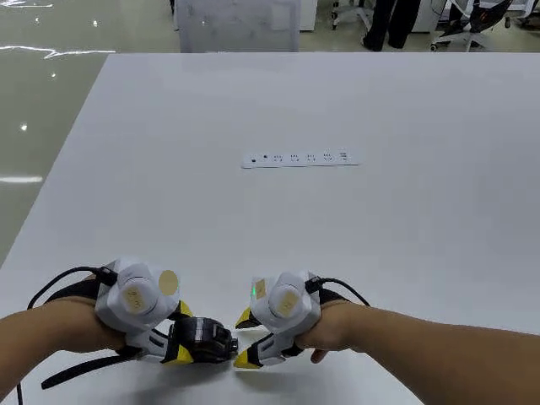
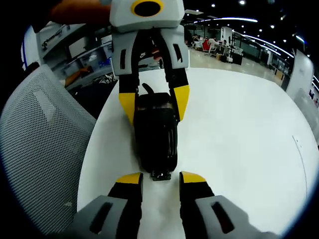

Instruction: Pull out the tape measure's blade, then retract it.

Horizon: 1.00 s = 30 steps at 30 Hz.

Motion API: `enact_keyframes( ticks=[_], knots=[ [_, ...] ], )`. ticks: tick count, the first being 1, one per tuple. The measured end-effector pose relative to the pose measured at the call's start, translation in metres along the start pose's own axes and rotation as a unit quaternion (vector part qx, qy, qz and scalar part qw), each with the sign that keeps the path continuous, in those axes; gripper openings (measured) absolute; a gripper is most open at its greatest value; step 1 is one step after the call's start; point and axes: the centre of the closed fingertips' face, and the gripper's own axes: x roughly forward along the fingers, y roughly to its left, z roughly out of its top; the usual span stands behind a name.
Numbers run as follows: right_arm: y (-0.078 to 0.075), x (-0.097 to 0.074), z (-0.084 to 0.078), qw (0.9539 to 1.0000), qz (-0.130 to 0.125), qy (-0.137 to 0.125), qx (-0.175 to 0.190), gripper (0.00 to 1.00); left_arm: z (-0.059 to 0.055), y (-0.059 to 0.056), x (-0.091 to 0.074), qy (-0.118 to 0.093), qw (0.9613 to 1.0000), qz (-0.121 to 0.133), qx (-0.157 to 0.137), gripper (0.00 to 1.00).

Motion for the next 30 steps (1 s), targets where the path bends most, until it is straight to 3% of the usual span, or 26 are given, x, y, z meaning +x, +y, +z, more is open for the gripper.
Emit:
enact_keyframes(
  ticks=[8, 15, 30],
  knots=[
    [0.001, 0.006, -0.005, 0.9997, 0.000, 0.017, -0.019, 0.16, 0.000, 0.000, 0.000, -0.001, 1.0000, 0.000, -0.002, 0.31],
    [-0.001, 0.009, -0.011, 0.9989, -0.007, 0.036, -0.028, 0.15, 0.000, 0.001, 0.001, 0.000, 1.0000, 0.002, -0.002, 0.31],
    [0.000, 0.008, -0.010, 0.9993, 0.005, 0.028, -0.025, 0.12, 0.000, 0.000, 0.002, 0.002, 1.0000, 0.001, 0.005, 0.31]
  ],
)
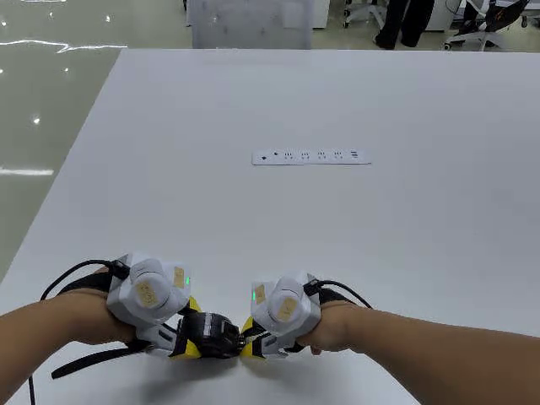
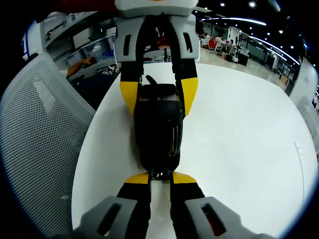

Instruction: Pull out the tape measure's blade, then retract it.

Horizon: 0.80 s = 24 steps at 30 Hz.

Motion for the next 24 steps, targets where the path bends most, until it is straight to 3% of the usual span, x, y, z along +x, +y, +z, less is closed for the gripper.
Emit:
enact_keyframes(
  ticks=[21, 24],
  knots=[
    [-0.0013, -0.0059, -0.0045, 0.9999, -0.001, 0.000, 0.013, 0.13, 0.0023, 0.0003, 0.0010, 0.003, 1.0000, 0.003, -0.008, 0.30],
    [0.0009, -0.0037, -0.0029, 1.0000, -0.005, 0.002, -0.007, 0.14, 0.0020, -0.0002, 0.0010, 0.002, 1.0000, 0.005, -0.003, 0.30]
  ],
)
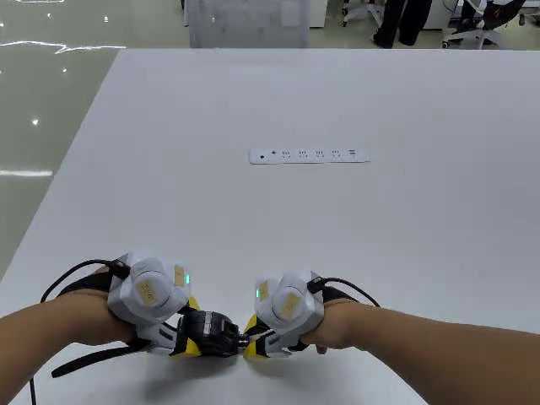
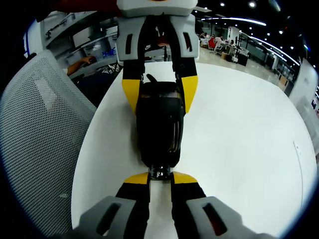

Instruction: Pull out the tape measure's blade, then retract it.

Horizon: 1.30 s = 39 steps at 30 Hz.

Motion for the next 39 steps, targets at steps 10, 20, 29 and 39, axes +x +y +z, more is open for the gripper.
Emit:
enact_keyframes(
  ticks=[10, 20, 29, 39],
  knots=[
    [-0.002, 0.000, 0.001, 0.9995, 0.005, 0.000, 0.030, 0.15, -0.001, 0.001, 0.000, 0.000, 1.0000, 0.002, -0.003, 0.30],
    [-0.001, -0.001, 0.003, 0.9994, 0.003, -0.014, 0.030, 0.13, -0.001, 0.001, 0.000, -0.001, 1.0000, 0.000, -0.008, 0.30],
    [-0.002, -0.003, -0.001, 0.9995, 0.010, -0.010, 0.028, 0.13, 0.000, 0.000, 0.000, -0.002, 1.0000, 0.000, -0.008, 0.30],
    [0.001, -0.008, -0.009, 0.9997, 0.018, 0.002, 0.015, 0.13, 0.001, -0.001, 0.001, -0.005, 1.0000, 0.000, -0.007, 0.30]
  ],
)
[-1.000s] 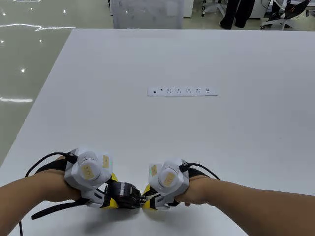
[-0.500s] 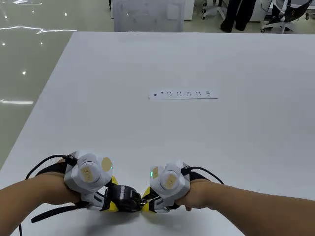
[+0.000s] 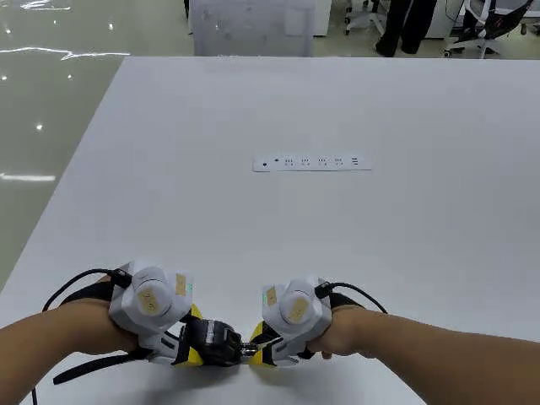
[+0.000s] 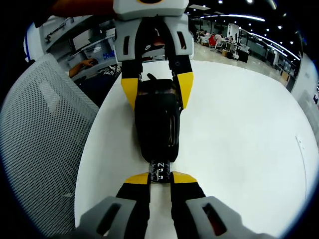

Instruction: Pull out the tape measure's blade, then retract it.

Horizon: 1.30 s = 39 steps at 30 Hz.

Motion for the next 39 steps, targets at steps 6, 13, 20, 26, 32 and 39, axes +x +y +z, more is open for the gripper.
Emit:
enact_keyframes(
  ticks=[6, 13, 20, 26, 32, 39],
  knots=[
    [-0.003, -0.003, -0.002, 0.9998, -0.006, -0.003, 0.016, 0.13, 0.000, 0.001, 0.000, -0.001, 1.0000, 0.002, -0.005, 0.30],
    [-0.003, -0.005, -0.004, 0.9999, -0.007, -0.001, 0.016, 0.13, 0.001, 0.001, 0.000, -0.001, 1.0000, 0.003, -0.006, 0.30],
    [-0.003, -0.008, -0.008, 0.9998, -0.010, -0.001, 0.017, 0.13, 0.001, 0.001, 0.000, -0.001, 1.0000, 0.003, -0.006, 0.30],
    [-0.003, -0.010, -0.011, 0.9998, -0.013, 0.002, 0.017, 0.13, 0.001, 0.001, 0.000, -0.002, 1.0000, 0.004, -0.007, 0.30],
    [-0.003, -0.012, -0.014, 0.9997, -0.014, 0.003, 0.019, 0.13, 0.001, 0.000, 0.000, -0.001, 1.0000, 0.004, -0.006, 0.30],
    [-0.002, -0.014, -0.017, 0.9996, -0.018, 0.005, 0.019, 0.13, 0.001, 0.000, 0.001, -0.001, 1.0000, 0.005, -0.006, 0.30]
  ],
)
